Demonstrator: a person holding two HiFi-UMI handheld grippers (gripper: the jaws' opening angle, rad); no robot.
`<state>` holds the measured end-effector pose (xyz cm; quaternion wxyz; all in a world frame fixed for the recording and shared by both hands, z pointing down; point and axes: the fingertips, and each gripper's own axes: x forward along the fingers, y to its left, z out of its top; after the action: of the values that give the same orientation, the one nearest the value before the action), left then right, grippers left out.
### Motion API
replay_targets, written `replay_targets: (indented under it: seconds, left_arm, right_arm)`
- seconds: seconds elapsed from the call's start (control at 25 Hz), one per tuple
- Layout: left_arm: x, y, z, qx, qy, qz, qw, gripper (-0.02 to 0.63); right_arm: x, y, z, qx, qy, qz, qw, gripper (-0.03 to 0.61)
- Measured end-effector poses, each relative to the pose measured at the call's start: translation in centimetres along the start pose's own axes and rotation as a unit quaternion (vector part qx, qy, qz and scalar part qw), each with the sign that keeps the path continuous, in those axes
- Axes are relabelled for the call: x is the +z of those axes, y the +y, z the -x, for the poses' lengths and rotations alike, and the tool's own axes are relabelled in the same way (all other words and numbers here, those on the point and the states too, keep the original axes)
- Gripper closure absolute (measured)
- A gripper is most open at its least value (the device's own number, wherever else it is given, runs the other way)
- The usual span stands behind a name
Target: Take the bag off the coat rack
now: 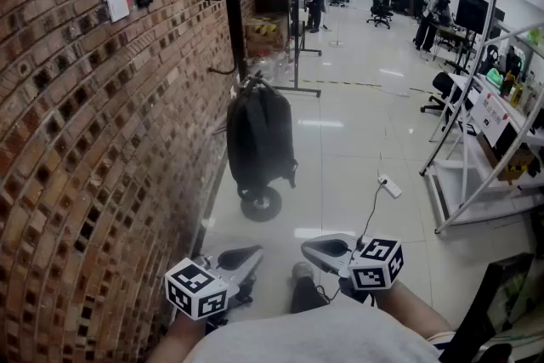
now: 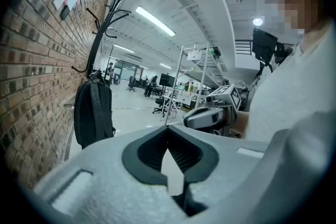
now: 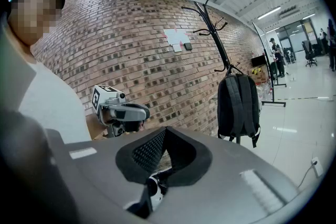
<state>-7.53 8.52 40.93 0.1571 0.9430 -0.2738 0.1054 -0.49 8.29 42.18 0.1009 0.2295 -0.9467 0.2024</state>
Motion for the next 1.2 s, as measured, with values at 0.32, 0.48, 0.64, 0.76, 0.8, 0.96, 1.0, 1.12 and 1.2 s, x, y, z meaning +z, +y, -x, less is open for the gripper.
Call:
replay_targets:
  seconds: [0.32,0.48,0.64,0.76,0.8,0.96,1.0,1.12,1.2]
  left_arm:
    - [2.1,7.2,-5.9,0.023,0.006,0.002,0.9997,0.612]
    - [3.5,13.2,-10.8,0.037,0.018,0.017,0.9990,0.612]
    - [4.9,19.6,-15.2,0.063,0.027,0.055,0.9961,0.612]
    - [7.4,24.5,-18.5,0.072,0.019,0.065,0.9951,0.612]
    - [8.3,25.8,-19.5,0.074,0.017,0.066,0.9949,0.612]
    - [11.3,29.6,-22.4,0.083,0.006,0.070,0.9941,0.612]
    - [11.7,30.3,-22.8,0.085,0.005,0.070,0.9938,0.612]
    - [12.1,31.6,-23.7,0.092,0.008,0.072,0.9932,0.612]
    - [12.1,32.2,-23.8,0.097,0.011,0.073,0.9926,0.612]
  right_arm:
    - [1.9,-9.1,-3.3,0.023,-0.002,-0.018,1.000,0.580]
    - [4.2,-16.5,-5.9,0.041,0.004,-0.033,0.999,0.580]
    - [6.4,-23.9,-8.4,0.047,0.018,-0.047,0.998,0.580]
    - [9.2,-29.6,-10.2,0.050,0.021,-0.050,0.997,0.580]
    - [10.2,-31.2,-10.6,0.052,0.023,-0.050,0.997,0.580]
    - [13.4,-35.7,-12.6,0.064,0.029,-0.038,0.997,0.580]
    - [14.0,-36.3,-13.0,0.067,0.030,-0.034,0.997,0.580]
    - [14.9,-37.4,-13.9,0.076,0.033,-0.031,0.996,0.580]
    - [15.0,-37.9,-14.3,0.082,0.038,-0.028,0.996,0.580]
